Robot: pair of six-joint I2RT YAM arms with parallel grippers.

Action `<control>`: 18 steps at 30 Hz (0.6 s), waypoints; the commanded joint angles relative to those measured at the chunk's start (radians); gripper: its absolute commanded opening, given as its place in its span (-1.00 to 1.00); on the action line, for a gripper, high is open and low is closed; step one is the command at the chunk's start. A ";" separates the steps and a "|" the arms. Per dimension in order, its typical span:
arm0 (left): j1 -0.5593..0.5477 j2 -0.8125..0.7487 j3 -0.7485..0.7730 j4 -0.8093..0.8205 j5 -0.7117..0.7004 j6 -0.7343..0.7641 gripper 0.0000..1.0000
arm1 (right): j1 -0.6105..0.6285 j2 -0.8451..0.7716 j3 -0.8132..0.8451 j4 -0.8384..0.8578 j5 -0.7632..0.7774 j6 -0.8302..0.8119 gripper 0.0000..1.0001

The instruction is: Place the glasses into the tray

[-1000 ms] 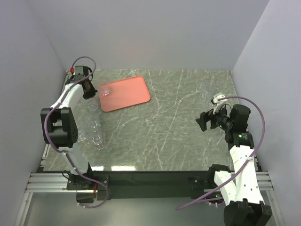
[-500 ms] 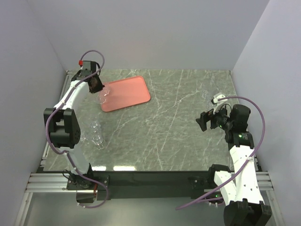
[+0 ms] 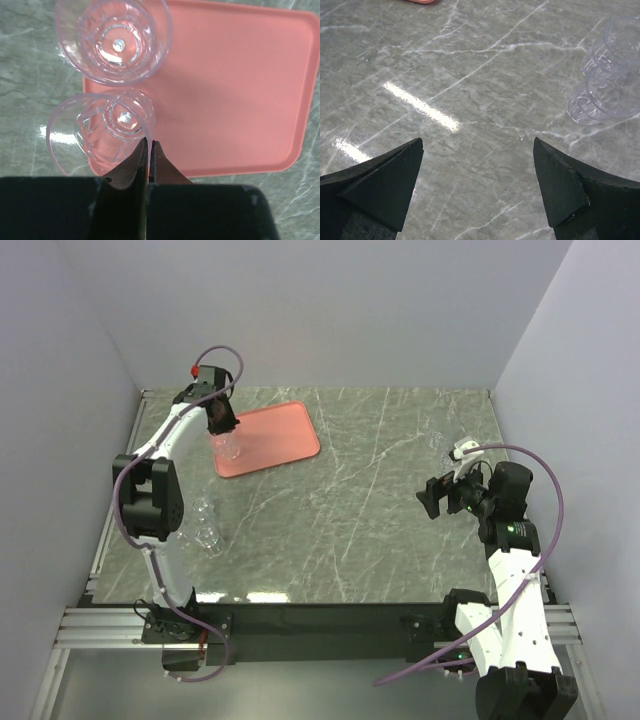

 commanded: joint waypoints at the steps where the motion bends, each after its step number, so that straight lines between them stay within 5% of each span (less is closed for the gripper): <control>1: -0.019 0.016 0.069 -0.010 -0.020 0.022 -0.99 | -0.008 -0.013 -0.002 0.019 0.000 -0.007 0.94; 6: -0.023 0.035 0.063 -0.008 -0.043 0.016 -0.92 | -0.007 -0.013 -0.002 0.019 0.000 -0.006 0.94; 10: -0.025 0.033 0.057 -0.010 -0.059 0.021 -0.24 | -0.007 -0.011 -0.002 0.019 0.000 -0.006 0.94; 13: -0.028 0.013 0.045 0.001 -0.059 0.030 0.09 | -0.008 -0.010 -0.002 0.019 0.001 -0.007 0.94; 18: -0.028 -0.037 0.031 0.015 -0.044 0.044 0.19 | -0.008 -0.008 -0.004 0.019 0.007 -0.007 0.94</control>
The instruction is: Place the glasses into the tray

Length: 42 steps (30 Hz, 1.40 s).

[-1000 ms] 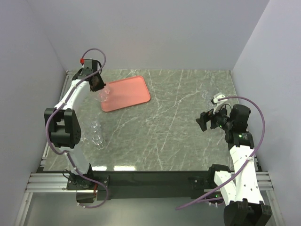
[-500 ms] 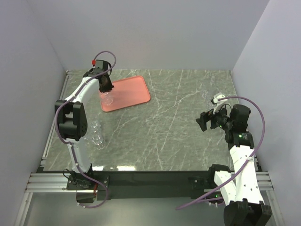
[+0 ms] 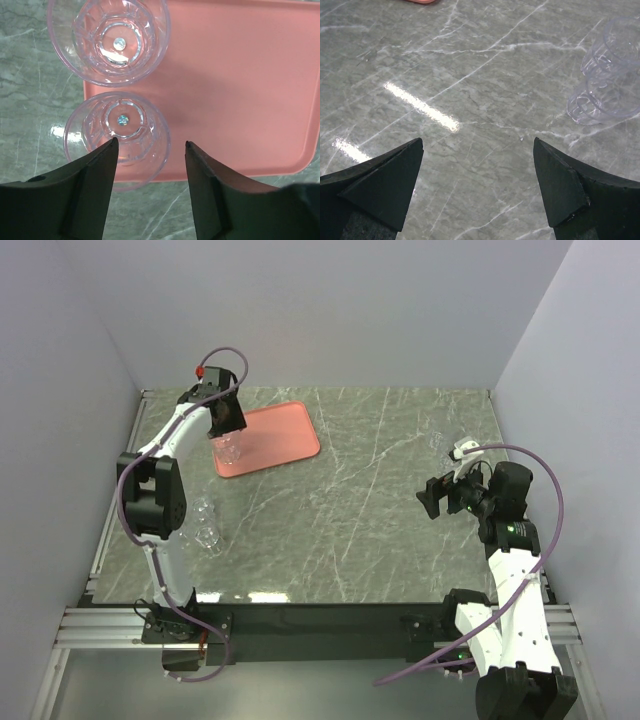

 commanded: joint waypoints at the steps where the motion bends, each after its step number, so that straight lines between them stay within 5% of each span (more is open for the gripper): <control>1: -0.004 -0.082 0.014 0.026 -0.009 0.024 0.24 | -0.010 -0.007 -0.004 0.020 0.009 -0.009 0.94; 8: -0.004 -0.282 -0.134 0.090 0.003 0.028 0.42 | -0.019 -0.005 -0.007 0.027 0.018 -0.009 0.94; 14: 0.003 -0.583 -0.433 0.166 0.003 -0.013 0.58 | -0.024 0.020 0.005 0.034 0.019 0.005 0.95; 24: 0.014 -0.996 -0.794 0.285 -0.076 0.090 0.82 | -0.030 0.274 0.186 0.027 0.177 0.161 0.91; 33: 0.014 -1.129 -0.876 0.327 -0.127 0.105 0.89 | -0.065 0.611 0.478 -0.050 0.395 0.373 0.57; 37: 0.014 -1.142 -0.879 0.321 -0.141 0.103 0.89 | -0.087 0.745 0.591 -0.094 0.449 0.382 0.24; 42: 0.014 -1.162 -0.885 0.324 -0.129 0.097 0.88 | -0.119 0.871 0.688 -0.137 0.473 0.330 0.14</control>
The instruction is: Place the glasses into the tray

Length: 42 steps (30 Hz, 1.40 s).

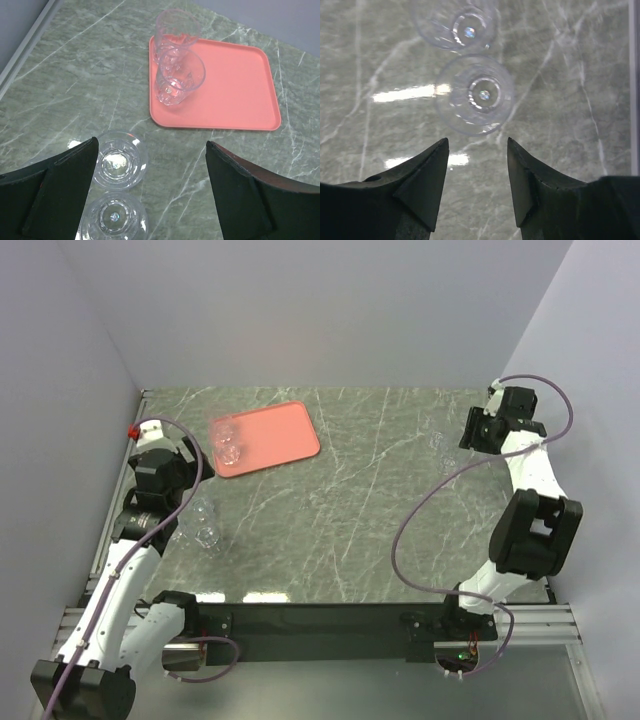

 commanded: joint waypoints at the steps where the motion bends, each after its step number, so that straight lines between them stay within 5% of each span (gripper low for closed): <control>1: 0.002 -0.026 -0.004 0.042 -0.005 0.017 0.88 | -0.020 0.050 0.087 -0.057 0.049 -0.031 0.13; 16: 0.002 -0.023 -0.007 0.038 0.001 0.016 0.87 | -0.046 0.295 0.235 -0.093 -0.006 -0.041 -0.21; 27: 0.003 -0.025 -0.008 0.041 0.003 0.016 0.86 | -0.045 0.217 0.161 -0.057 -0.035 -0.091 -1.00; 34: 0.002 -0.034 -0.010 0.042 0.004 0.016 0.86 | -0.022 0.108 0.110 -0.165 -0.271 -0.295 -1.00; 42: 0.002 -0.028 -0.010 0.042 -0.005 0.017 0.85 | 0.185 0.129 0.207 -0.215 -0.263 -0.326 -1.00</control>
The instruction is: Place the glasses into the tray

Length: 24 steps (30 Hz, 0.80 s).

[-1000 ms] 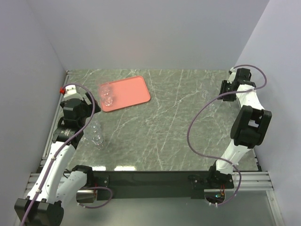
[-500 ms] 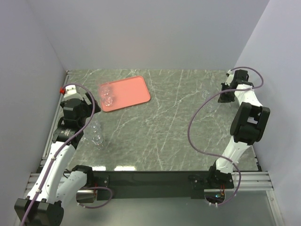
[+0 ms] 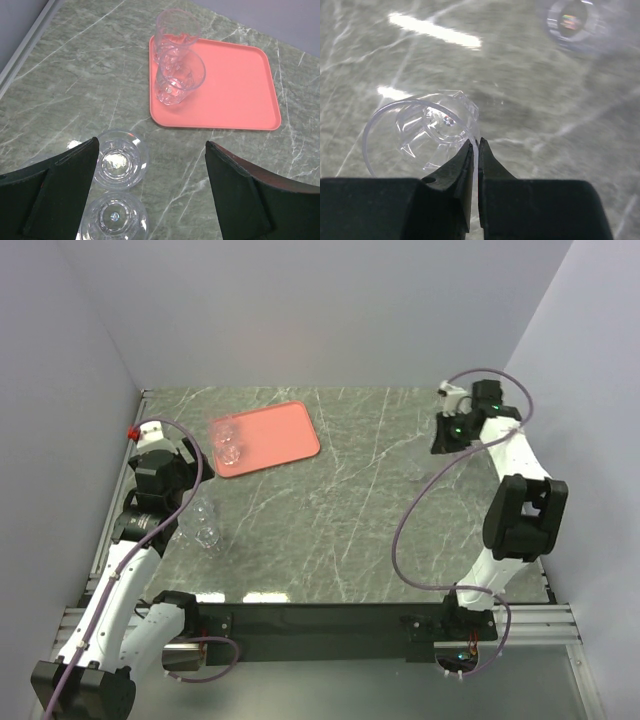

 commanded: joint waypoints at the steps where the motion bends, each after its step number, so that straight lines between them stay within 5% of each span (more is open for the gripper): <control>1: 0.002 -0.012 -0.001 0.036 -0.007 0.017 0.86 | 0.118 0.011 0.100 -0.026 -0.026 -0.018 -1.00; 14: 0.004 0.001 -0.008 0.046 -0.021 0.034 0.84 | 0.474 0.476 0.852 -0.101 0.171 0.194 -1.00; 24: 0.004 0.017 -0.009 0.048 -0.041 0.045 0.83 | 0.584 0.623 0.962 0.103 0.264 0.326 -1.00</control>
